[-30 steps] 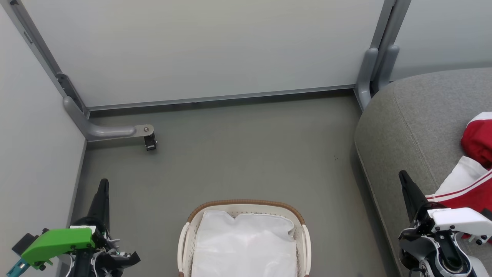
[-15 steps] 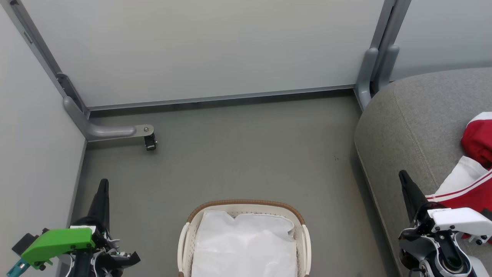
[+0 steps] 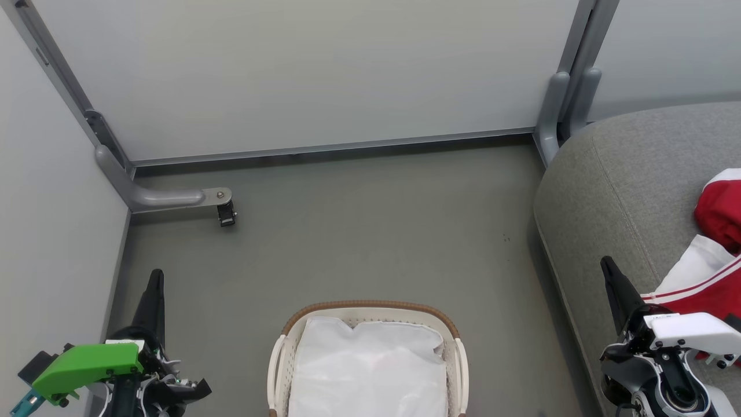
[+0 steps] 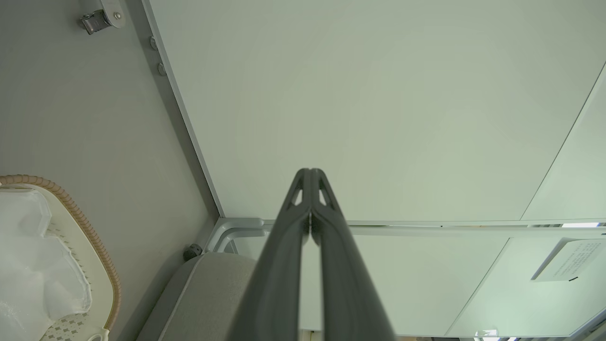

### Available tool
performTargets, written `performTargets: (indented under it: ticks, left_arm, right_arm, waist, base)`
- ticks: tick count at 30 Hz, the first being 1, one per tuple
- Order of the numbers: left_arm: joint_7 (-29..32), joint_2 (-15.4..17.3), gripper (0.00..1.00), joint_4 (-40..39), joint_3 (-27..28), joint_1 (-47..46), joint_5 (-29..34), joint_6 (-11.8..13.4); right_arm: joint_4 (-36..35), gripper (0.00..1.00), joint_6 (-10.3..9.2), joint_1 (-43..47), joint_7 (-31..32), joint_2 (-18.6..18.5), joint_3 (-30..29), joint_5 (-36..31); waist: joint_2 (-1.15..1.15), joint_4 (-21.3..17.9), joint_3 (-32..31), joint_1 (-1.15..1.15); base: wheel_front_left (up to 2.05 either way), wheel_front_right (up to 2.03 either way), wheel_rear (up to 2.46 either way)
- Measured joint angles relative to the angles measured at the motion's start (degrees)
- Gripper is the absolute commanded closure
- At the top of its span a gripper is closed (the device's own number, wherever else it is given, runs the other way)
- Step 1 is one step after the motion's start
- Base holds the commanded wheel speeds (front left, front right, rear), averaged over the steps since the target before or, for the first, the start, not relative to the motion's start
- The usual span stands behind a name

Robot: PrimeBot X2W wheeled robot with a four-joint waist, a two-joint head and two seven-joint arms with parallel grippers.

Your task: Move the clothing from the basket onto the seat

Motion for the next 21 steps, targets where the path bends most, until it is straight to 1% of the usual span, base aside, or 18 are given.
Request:
performTargets:
  ticks: [21]
  left_arm:
    - [0.00,0.00,1.00,0.00,0.00,0.00,0.00,0.00]
  right_arm:
    - [0.00,1.00,0.00,0.00,0.00,0.00,0.00,0.00]
  waist:
    - [0.00,0.00,0.00,0.00]
  base:
    - [0.00,0.00,0.00]
